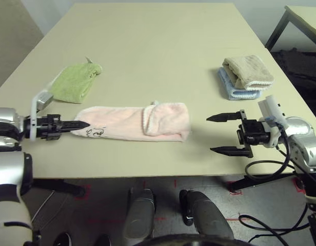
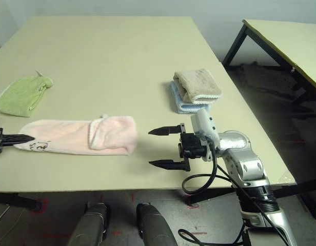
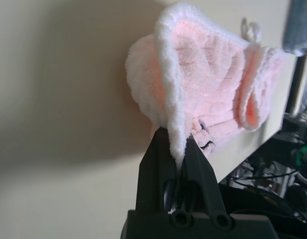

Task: Fold the towel and set it aside.

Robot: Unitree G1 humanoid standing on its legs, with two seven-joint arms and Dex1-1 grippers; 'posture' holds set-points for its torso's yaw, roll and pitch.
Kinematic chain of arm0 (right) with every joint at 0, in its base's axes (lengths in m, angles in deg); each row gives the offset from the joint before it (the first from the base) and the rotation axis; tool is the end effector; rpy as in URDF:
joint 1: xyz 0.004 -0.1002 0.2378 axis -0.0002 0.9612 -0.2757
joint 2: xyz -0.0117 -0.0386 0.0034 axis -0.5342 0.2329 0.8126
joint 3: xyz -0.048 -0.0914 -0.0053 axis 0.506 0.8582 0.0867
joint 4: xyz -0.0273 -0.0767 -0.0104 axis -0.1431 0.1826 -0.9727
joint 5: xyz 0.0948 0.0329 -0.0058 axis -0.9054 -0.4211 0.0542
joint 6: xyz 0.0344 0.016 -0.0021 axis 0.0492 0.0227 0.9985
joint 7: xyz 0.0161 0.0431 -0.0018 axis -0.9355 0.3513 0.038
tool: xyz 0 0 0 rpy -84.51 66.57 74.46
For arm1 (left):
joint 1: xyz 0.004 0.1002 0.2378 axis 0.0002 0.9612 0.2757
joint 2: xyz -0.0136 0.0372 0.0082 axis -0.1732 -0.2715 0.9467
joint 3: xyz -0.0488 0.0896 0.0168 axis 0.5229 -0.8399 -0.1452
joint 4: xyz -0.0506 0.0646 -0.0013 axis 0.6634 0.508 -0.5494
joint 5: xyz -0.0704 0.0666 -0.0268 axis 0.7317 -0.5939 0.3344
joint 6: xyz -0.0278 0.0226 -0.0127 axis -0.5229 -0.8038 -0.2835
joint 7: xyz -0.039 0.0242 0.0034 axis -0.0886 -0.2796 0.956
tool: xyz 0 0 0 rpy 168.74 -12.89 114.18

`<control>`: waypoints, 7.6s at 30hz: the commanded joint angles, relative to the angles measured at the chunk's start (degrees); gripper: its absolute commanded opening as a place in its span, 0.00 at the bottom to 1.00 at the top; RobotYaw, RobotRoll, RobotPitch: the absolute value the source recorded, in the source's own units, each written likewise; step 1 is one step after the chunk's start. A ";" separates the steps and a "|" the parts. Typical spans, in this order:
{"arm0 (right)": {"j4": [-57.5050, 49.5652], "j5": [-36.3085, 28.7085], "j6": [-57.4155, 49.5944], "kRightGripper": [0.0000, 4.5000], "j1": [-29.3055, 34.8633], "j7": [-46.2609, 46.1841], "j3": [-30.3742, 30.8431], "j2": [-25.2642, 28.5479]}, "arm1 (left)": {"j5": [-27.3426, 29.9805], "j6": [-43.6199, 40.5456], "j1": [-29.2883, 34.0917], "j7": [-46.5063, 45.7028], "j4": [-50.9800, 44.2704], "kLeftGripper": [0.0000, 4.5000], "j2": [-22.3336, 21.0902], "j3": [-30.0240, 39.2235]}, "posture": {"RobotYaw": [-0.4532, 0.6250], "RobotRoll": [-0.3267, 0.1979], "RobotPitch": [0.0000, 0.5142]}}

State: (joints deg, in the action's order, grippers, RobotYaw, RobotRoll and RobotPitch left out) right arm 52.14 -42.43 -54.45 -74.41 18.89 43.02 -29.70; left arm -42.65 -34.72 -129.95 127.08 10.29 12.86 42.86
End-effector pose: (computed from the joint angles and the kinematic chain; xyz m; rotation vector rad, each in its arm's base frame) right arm 0.2498 -0.2462 0.1499 -0.2567 0.0209 1.5229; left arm 0.2282 0.4131 0.1770 -0.6580 0.9216 -0.4976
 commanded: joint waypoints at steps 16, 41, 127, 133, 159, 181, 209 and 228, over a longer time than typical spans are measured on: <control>-1.25 -0.87 -0.81 1.00 3.82 -3.57 -2.08 0.88 | 28.75 -24.34 3.73 -7.26 -47.96 0.01 8.45 -3.00 | 0.39 0.62 0.32; -6.23 -1.78 -2.39 1.00 8.21 -7.26 -1.32 0.35 | 32.84 -28.06 4.62 -40.52 -54.92 0.01 36.54 11.42 | 0.37 0.62 0.32; 3.09 11.10 -15.22 0.00 -15.28 -20.49 18.57 -16.62 | 15.28 51.33 28.37 -16.78 -62.30 0.30 24.66 6.13 | 0.46 0.62 0.32; 3.39 11.08 -15.13 0.00 -15.45 -20.54 18.40 -17.19 | 15.03 50.31 28.77 -17.69 -63.72 0.01 26.92 4.35 | 0.45 0.62 0.32; 5.95 8.01 -16.35 0.00 -11.94 -17.19 11.36 -11.37 | 11.07 57.22 34.32 -12.97 -53.94 0.01 17.79 7.30 | 0.47 0.62 0.32; 12.21 11.28 -15.69 0.00 -18.71 -24.30 15.28 -23.36 | 11.16 50.38 28.30 -20.01 -58.74 0.01 28.34 2.20 | 0.47 0.62 0.31; 17.51 10.81 -14.89 0.00 -23.65 -20.98 7.94 -16.26 | 9.22 57.95 22.14 -17.69 -43.03 0.01 19.38 9.94 | 0.48 0.62 0.31; 21.00 14.80 -12.00 0.00 -20.96 -28.80 11.64 -27.63 | 7.01 52.88 23.81 -27.16 -52.87 0.01 32.79 3.51 | 0.47 0.62 0.31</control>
State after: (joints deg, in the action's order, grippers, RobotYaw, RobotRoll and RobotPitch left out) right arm 71.85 -28.67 -67.51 -95.94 -9.31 54.00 -57.36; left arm -34.17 17.33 -106.26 100.30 -43.67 45.65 47.19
